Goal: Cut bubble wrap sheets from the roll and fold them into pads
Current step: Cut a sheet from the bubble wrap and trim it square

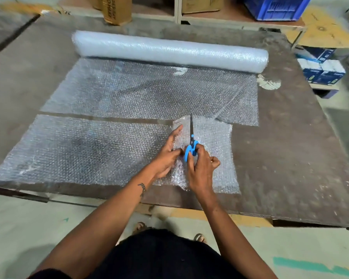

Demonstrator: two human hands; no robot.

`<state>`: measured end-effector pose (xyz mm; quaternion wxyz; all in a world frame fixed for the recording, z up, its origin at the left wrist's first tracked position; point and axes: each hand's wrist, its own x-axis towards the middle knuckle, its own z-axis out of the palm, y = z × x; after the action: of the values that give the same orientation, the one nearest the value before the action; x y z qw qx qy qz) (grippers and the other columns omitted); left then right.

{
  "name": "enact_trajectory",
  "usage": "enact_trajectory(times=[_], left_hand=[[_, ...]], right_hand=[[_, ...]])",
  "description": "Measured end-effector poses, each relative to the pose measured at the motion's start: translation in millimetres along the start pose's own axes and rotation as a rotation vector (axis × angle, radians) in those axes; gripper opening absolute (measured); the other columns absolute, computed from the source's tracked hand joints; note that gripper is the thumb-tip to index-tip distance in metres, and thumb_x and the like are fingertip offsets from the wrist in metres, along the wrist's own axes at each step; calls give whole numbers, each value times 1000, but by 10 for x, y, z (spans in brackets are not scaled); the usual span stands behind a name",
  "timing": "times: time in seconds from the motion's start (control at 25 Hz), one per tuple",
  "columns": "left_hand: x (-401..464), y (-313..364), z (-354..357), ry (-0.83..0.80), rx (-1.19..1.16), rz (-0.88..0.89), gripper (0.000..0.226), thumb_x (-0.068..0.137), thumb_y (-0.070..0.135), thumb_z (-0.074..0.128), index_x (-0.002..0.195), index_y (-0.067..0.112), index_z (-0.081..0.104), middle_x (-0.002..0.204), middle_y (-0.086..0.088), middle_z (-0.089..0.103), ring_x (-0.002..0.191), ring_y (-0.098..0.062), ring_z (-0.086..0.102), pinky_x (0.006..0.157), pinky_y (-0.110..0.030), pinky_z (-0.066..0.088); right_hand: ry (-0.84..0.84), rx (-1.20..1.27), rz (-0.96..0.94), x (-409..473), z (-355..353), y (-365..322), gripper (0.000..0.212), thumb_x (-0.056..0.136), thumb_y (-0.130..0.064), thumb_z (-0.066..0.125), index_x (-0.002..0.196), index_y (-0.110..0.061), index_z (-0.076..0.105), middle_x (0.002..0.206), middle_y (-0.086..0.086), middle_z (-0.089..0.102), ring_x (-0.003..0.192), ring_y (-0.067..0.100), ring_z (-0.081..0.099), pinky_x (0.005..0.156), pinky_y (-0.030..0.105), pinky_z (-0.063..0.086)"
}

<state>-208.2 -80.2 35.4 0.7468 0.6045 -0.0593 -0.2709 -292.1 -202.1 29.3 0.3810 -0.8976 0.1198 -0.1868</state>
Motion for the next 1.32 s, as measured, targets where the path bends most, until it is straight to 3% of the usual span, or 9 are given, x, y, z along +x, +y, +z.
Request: enact_trajectory(times=[0.12,0.28,0.44,0.56,0.68,0.8,0.96,1.12,1.32], left_hand=[[-14,43,-472,-38,246,-44,95,92,3,74,155,61,32,173,19,3,160,-13,4,127,-50,27],[-14,70,-893,-82,523,-67,101,96,12,73,166,47,8,173,16,-3,155,-3,-1,131,-39,11],[14,168,-930,-84,435,-64,105,94,-4,65,164,51,10,174,17,-4,158,-7,0,128,-35,17],[24,276,-747,-124,353,-50,107,92,-3,67,163,53,11,172,20,-4,152,-1,3,114,-13,27],[41,332,-510,-173,268,-5,105,92,0,70,165,50,13,170,26,-2,153,4,2,118,-17,21],[59,439,-261,-198,221,26,103,93,-10,64,167,42,14,164,35,5,147,14,7,118,-14,25],[112,657,137,-191,297,189,99,93,-16,61,169,22,10,172,16,7,151,12,13,113,-6,27],[102,776,407,-157,274,307,92,95,-17,57,168,15,12,176,5,11,155,7,18,117,-9,27],[84,655,52,-30,183,293,90,94,-18,55,168,16,16,175,8,14,159,0,11,121,-13,24]], right_hand=[[-82,6,44,-123,437,-169,33,110,-46,33,129,-26,51,107,-4,70,97,18,61,89,45,28],[-117,-49,89,-141,764,-229,32,111,-50,36,124,-26,52,104,-3,69,96,22,64,88,49,31],[40,-133,155,-132,744,-356,20,110,-34,48,125,-25,57,115,-3,69,97,18,61,88,40,22],[126,-146,177,-118,655,-438,19,109,-36,43,124,-29,52,123,-1,70,108,19,63,97,48,29],[196,-161,213,-14,543,-478,30,107,-42,34,129,-29,50,132,3,69,121,21,63,104,52,28],[320,-102,246,85,381,-507,42,104,-40,33,130,-19,57,116,-5,70,100,14,62,100,52,30],[384,29,256,248,70,-460,39,104,-38,32,128,-23,59,120,-13,74,99,16,67,102,44,29],[426,147,134,390,-192,-520,29,108,-25,38,126,-23,61,121,-13,75,101,14,71,103,65,44],[273,98,42,368,15,-597,30,108,-26,41,132,-19,59,132,-21,67,106,-11,61,102,40,29]])
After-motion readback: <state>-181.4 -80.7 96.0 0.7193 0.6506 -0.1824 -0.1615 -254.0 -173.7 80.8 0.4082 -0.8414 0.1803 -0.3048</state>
